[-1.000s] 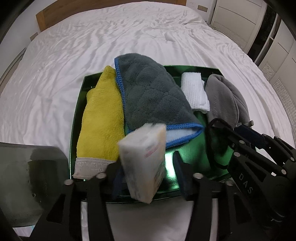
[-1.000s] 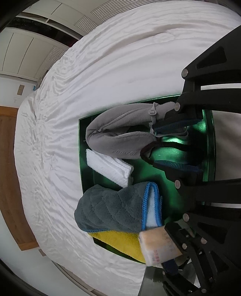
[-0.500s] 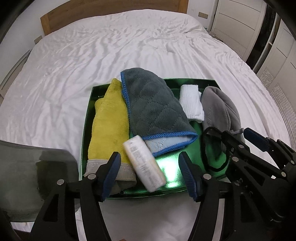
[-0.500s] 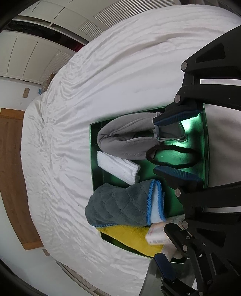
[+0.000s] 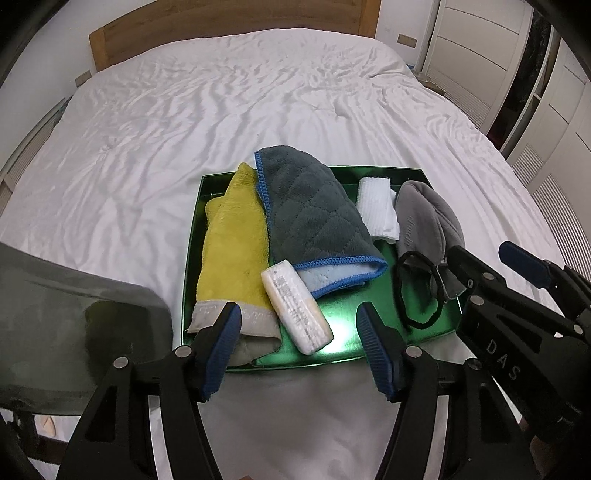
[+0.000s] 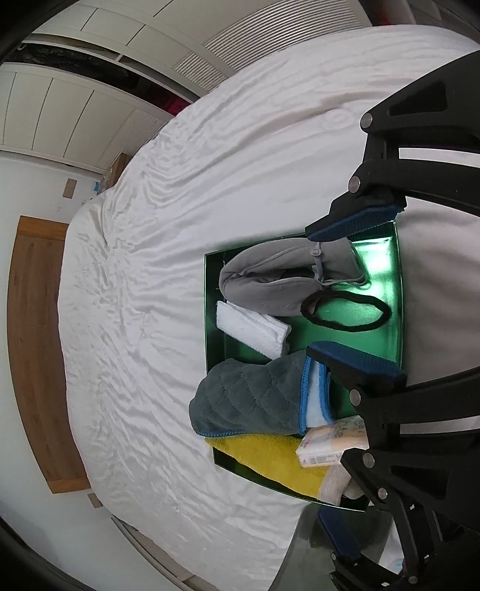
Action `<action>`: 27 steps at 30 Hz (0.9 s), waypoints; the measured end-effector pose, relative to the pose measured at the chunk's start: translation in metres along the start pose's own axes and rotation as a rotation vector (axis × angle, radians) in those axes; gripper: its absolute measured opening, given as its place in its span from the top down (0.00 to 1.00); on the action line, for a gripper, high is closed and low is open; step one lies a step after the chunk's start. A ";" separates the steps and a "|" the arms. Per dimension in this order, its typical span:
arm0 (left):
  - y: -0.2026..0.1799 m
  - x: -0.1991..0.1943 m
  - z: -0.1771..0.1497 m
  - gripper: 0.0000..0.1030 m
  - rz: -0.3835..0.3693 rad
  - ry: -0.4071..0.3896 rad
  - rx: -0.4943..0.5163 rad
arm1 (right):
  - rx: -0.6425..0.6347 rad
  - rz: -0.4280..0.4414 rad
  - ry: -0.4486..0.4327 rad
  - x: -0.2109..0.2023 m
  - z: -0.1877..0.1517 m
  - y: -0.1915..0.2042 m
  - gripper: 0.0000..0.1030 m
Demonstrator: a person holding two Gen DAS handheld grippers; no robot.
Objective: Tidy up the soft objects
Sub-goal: 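Lower the tissue pack and hair tie into the tray and open both tools, then withdraw both tools from the tray toward the sponge and zip bag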
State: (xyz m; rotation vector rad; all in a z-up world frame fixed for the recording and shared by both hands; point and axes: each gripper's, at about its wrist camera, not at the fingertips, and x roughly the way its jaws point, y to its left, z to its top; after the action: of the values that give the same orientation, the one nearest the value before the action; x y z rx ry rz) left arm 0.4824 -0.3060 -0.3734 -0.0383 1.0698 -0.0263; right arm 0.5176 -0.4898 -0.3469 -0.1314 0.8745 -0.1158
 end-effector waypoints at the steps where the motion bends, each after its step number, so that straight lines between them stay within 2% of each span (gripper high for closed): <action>1: 0.001 -0.002 -0.001 0.43 -0.001 -0.004 -0.002 | -0.001 -0.002 -0.001 -0.002 0.000 0.001 0.44; 8: 0.004 -0.022 -0.014 0.43 -0.019 -0.014 -0.029 | 0.001 -0.021 -0.027 -0.024 -0.004 0.001 0.43; 17: 0.006 -0.086 -0.063 0.43 -0.114 -0.054 -0.039 | 0.005 -0.042 -0.075 -0.083 -0.031 0.000 0.42; 23: 0.037 -0.132 -0.105 0.43 -0.174 -0.065 -0.045 | 0.014 -0.040 -0.106 -0.129 -0.060 0.011 0.41; 27: 0.070 -0.159 -0.136 0.43 -0.204 -0.033 -0.035 | 0.014 -0.017 -0.099 -0.155 -0.083 0.028 0.41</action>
State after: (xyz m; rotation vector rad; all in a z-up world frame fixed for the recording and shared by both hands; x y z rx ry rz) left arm 0.2870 -0.2322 -0.3022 -0.1790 1.0298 -0.1903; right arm 0.3565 -0.4435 -0.2864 -0.1304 0.7734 -0.1306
